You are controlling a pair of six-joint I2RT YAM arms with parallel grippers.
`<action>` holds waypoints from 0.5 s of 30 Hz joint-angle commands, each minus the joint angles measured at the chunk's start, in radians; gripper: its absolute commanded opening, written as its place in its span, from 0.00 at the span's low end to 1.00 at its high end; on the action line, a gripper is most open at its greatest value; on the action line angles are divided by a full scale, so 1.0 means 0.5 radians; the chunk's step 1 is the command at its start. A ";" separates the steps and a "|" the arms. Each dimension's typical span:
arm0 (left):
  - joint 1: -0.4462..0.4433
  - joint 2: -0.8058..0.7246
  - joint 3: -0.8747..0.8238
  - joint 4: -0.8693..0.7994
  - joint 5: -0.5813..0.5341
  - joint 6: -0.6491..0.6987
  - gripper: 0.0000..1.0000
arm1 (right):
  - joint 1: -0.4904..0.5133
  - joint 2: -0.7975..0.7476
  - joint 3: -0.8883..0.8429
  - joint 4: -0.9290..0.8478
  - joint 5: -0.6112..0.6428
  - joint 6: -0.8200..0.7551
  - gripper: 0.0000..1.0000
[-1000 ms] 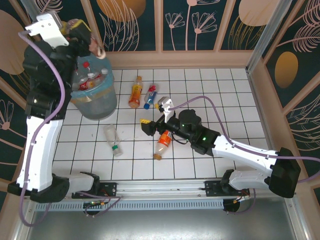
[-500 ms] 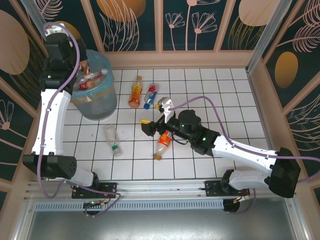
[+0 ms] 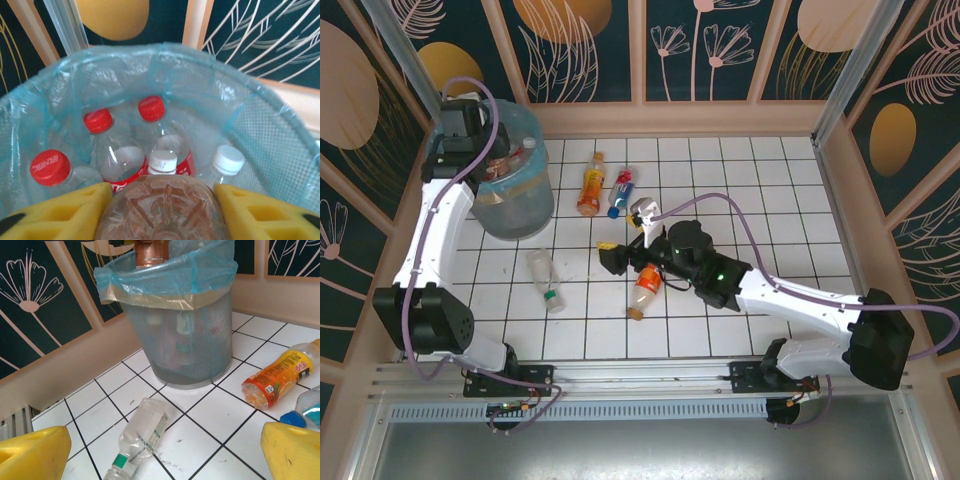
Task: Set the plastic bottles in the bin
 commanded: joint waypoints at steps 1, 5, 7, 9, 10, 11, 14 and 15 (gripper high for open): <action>0.013 0.035 -0.015 -0.044 0.017 0.043 0.62 | 0.033 0.028 -0.008 0.057 -0.006 0.029 0.98; 0.013 0.023 -0.049 -0.040 0.000 0.044 0.74 | 0.036 0.036 -0.018 0.054 0.018 0.032 0.98; 0.011 0.012 -0.046 -0.036 -0.008 0.044 0.75 | 0.036 0.043 -0.021 0.055 0.019 0.030 0.98; 0.013 0.006 -0.039 -0.034 -0.017 0.050 0.75 | 0.036 0.051 -0.016 0.060 0.019 0.029 0.98; 0.013 0.005 -0.038 -0.032 -0.019 0.050 0.74 | 0.037 0.052 -0.017 0.060 0.017 0.028 0.98; 0.014 0.007 -0.037 -0.033 -0.020 0.053 0.73 | 0.037 0.057 -0.013 0.058 0.016 0.026 0.98; 0.014 0.012 -0.057 -0.023 -0.054 0.072 0.68 | 0.036 0.056 -0.009 0.046 0.013 0.018 0.98; 0.016 0.014 -0.068 -0.019 -0.077 0.085 0.66 | 0.036 0.054 -0.008 0.041 0.013 0.013 0.98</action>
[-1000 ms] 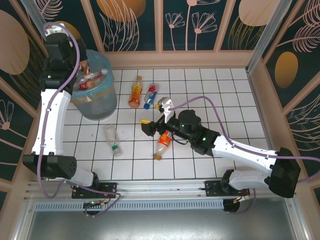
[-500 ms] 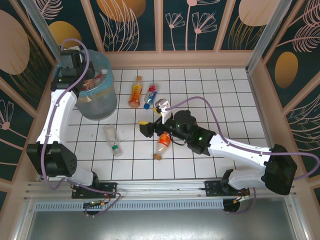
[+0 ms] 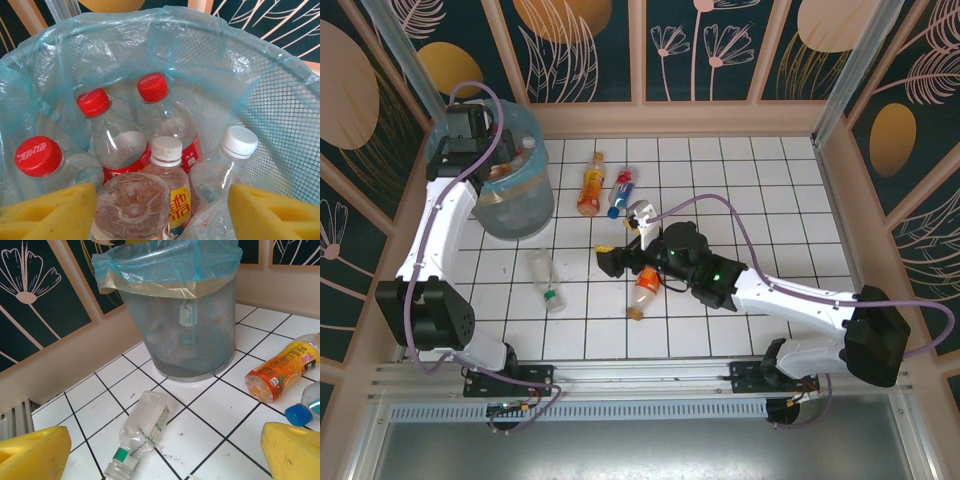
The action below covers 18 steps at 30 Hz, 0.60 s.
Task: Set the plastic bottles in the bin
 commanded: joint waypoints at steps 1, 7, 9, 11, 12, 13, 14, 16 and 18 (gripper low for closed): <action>0.015 -0.010 -0.045 0.011 -0.085 0.063 0.63 | 0.018 0.005 -0.011 0.036 0.013 0.008 0.98; 0.051 0.084 -0.054 0.013 -0.067 0.086 0.50 | 0.020 -0.001 -0.029 0.025 0.013 0.022 0.98; 0.055 0.107 -0.063 0.013 -0.047 0.084 0.48 | 0.021 -0.001 -0.028 0.019 0.015 0.024 0.98; 0.061 0.120 -0.087 0.020 -0.038 0.075 0.48 | 0.021 -0.005 -0.027 0.015 0.021 0.027 0.98; 0.061 0.118 -0.102 0.031 -0.035 0.069 0.48 | 0.021 -0.004 -0.029 0.015 0.022 0.026 0.98; 0.061 0.107 -0.116 0.044 -0.027 0.062 0.48 | 0.021 -0.001 -0.025 0.018 0.020 0.028 0.98; 0.061 0.095 -0.116 0.051 -0.010 0.055 0.48 | 0.021 0.002 -0.019 0.012 0.050 0.031 0.98; 0.061 0.051 -0.082 0.052 0.013 0.039 0.48 | 0.022 0.015 0.013 -0.024 0.076 0.031 0.98; 0.061 -0.015 -0.031 0.060 0.021 0.029 0.50 | 0.021 0.045 0.065 -0.096 0.120 0.037 0.99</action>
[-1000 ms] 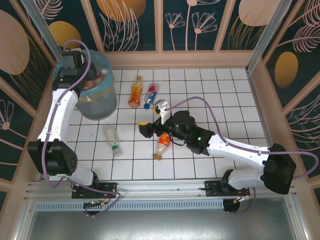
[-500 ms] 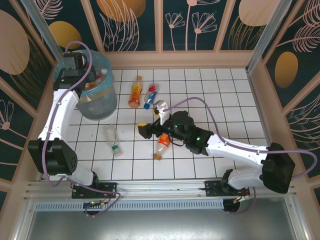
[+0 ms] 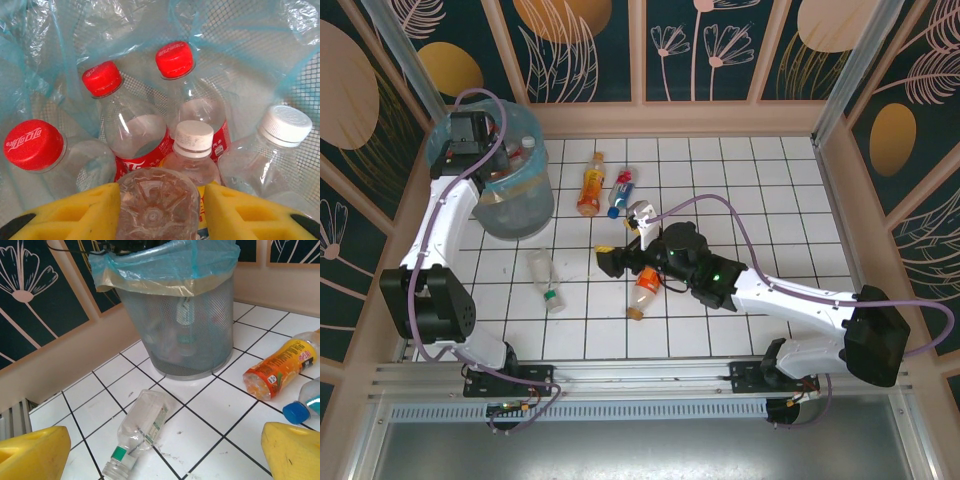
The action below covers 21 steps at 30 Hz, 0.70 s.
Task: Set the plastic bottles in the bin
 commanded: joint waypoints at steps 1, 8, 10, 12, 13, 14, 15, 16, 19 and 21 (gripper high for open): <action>0.008 -0.145 0.081 0.043 0.044 -0.030 0.53 | 0.017 0.064 0.106 -0.125 0.139 0.050 0.99; 0.005 -0.545 0.108 0.218 0.074 -0.070 0.60 | 0.020 0.263 0.392 -0.685 0.575 0.405 0.99; -0.013 -0.669 0.028 0.303 0.160 -0.080 0.60 | 0.021 0.289 0.424 -0.824 0.626 0.602 0.99; -0.108 -0.796 -0.095 0.409 0.149 -0.055 0.59 | 0.026 0.306 0.444 -0.948 0.604 0.736 0.99; -0.210 -0.845 -0.160 0.468 0.101 -0.010 0.59 | 0.031 0.313 0.440 -1.015 0.619 0.816 0.99; -0.333 -0.889 -0.226 0.518 0.037 0.059 0.59 | 0.034 0.322 0.434 -1.085 0.635 0.900 0.99; -0.431 -0.917 -0.270 0.545 -0.004 0.104 0.59 | 0.037 0.329 0.426 -1.147 0.633 0.972 0.99; -0.528 -0.935 -0.314 0.562 -0.027 0.134 0.59 | 0.039 0.336 0.417 -1.220 0.634 1.051 0.99; -0.780 -0.971 -0.457 0.609 -0.069 0.206 0.59 | 0.062 0.353 0.376 -1.393 0.634 1.252 0.99; -0.943 -0.985 -0.581 0.670 -0.028 0.263 0.59 | 0.090 0.358 0.317 -1.402 0.634 1.326 0.99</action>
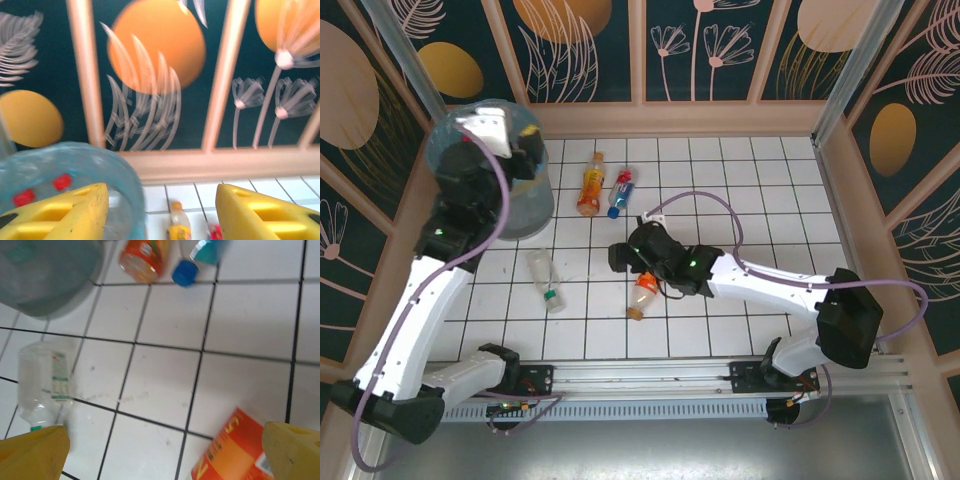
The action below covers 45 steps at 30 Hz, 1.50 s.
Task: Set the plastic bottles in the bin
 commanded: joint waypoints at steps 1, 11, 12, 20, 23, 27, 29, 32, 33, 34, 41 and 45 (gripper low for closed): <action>-0.226 0.019 -0.222 0.144 0.043 0.188 0.58 | 0.055 0.023 -0.089 -0.176 0.059 0.304 0.97; -0.570 -0.082 -0.844 0.731 0.584 0.158 0.60 | 0.109 0.215 -0.212 -0.201 0.018 0.561 0.93; -0.573 -0.073 -0.855 0.729 0.576 0.154 0.60 | 0.120 0.236 -0.215 -0.213 0.024 0.574 0.93; -0.576 -0.049 -0.874 0.681 0.504 0.150 0.62 | 0.128 0.390 -0.253 -0.081 -0.058 0.602 0.93; -0.575 -0.081 -0.879 0.692 0.491 0.157 0.62 | 0.122 0.439 -0.266 -0.006 -0.104 0.610 0.90; -0.577 -0.120 -0.889 0.705 0.469 0.158 0.63 | 0.122 0.459 -0.286 0.017 -0.119 0.622 0.80; -0.575 -0.132 -0.886 0.704 0.466 0.152 0.63 | 0.119 0.442 -0.310 0.026 -0.111 0.628 0.73; -0.577 -0.147 -0.883 0.729 0.452 0.125 0.63 | 0.110 0.384 -0.347 0.032 -0.087 0.631 0.60; -0.576 -0.153 -0.878 0.742 0.450 0.103 0.64 | 0.108 0.362 -0.363 0.035 -0.076 0.629 0.56; -0.575 -0.159 -0.868 0.752 0.444 0.076 0.64 | 0.104 0.331 -0.376 0.036 -0.064 0.625 0.53; -0.576 -0.134 -0.580 0.582 0.279 -0.145 0.71 | 0.107 0.053 -0.476 0.268 -0.034 0.299 0.27; -0.576 -0.052 -0.331 0.409 0.243 -0.328 0.74 | 0.107 -0.174 -0.556 0.486 0.024 0.037 0.29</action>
